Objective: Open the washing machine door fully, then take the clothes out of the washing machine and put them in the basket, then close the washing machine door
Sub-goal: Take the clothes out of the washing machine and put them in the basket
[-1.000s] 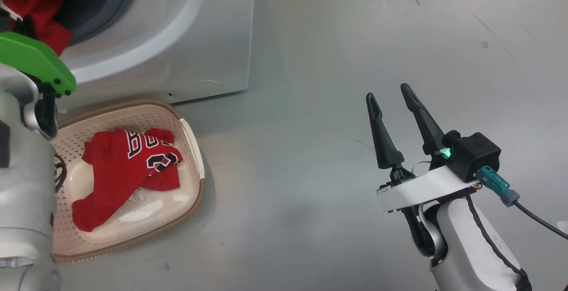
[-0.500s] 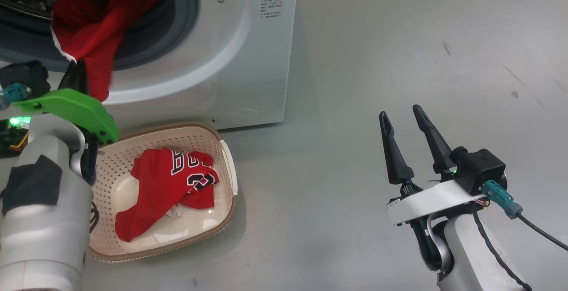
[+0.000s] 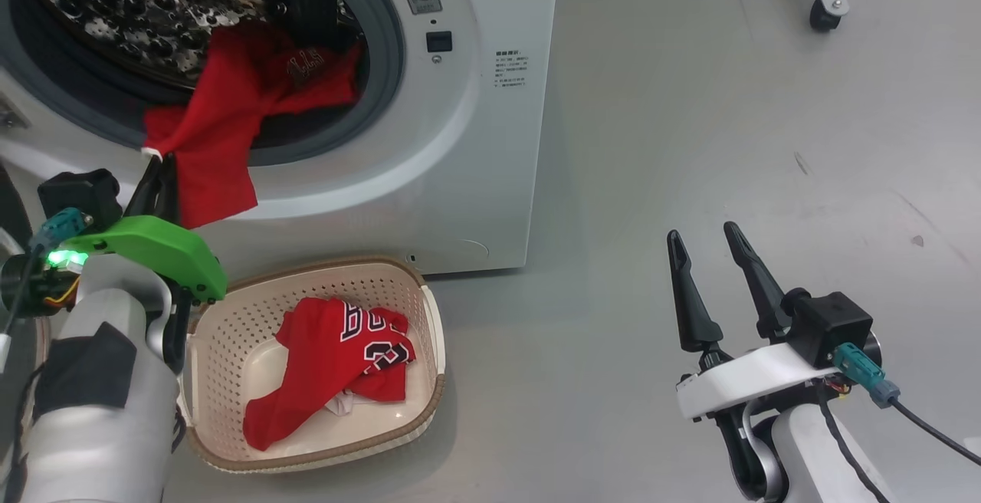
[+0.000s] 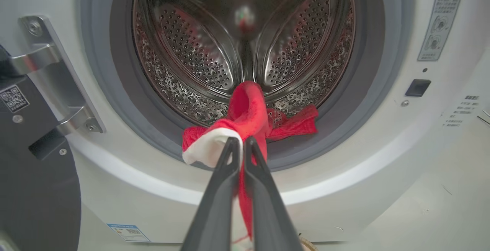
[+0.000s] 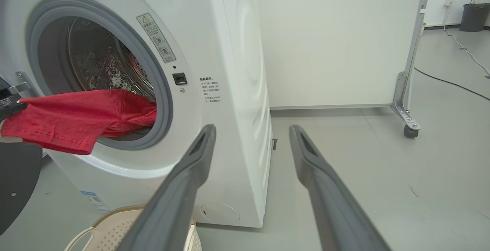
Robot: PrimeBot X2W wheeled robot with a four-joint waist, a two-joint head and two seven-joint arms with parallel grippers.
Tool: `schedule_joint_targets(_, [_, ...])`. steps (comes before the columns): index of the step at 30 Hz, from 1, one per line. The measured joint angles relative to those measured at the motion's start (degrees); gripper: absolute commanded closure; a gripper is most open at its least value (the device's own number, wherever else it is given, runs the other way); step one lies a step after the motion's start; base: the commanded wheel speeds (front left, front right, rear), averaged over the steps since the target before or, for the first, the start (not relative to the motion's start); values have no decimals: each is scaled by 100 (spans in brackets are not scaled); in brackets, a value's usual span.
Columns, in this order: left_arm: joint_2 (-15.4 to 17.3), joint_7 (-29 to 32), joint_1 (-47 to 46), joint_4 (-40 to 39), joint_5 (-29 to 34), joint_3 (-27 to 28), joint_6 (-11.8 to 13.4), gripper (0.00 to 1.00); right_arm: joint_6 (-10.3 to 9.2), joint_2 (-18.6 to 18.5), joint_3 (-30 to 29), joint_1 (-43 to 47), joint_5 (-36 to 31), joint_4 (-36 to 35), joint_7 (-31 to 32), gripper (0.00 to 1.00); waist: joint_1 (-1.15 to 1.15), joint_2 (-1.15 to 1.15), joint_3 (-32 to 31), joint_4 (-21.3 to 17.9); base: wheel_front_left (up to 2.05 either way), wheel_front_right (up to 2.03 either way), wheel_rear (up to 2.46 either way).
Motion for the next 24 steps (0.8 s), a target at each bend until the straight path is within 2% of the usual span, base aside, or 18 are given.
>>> schedule_joint_targets(10, [-21,-33,460,-597,123,-108,-41,100,47,0,-68,209,0,8,0,0,0,0,-363,149,0,0,0])
schedule_joint_targets(16, [-33,-33,624,-1510,146,-5,-38,100,71,1,-38,258,0,-21,0,0,0,0,-462,219,0,0,0])
schedule_joint_targets(24, [-58,-48,873,-2320,169,70,15,100,100,2,-30,309,0,-53,0,0,0,0,-465,237,0,0,0])
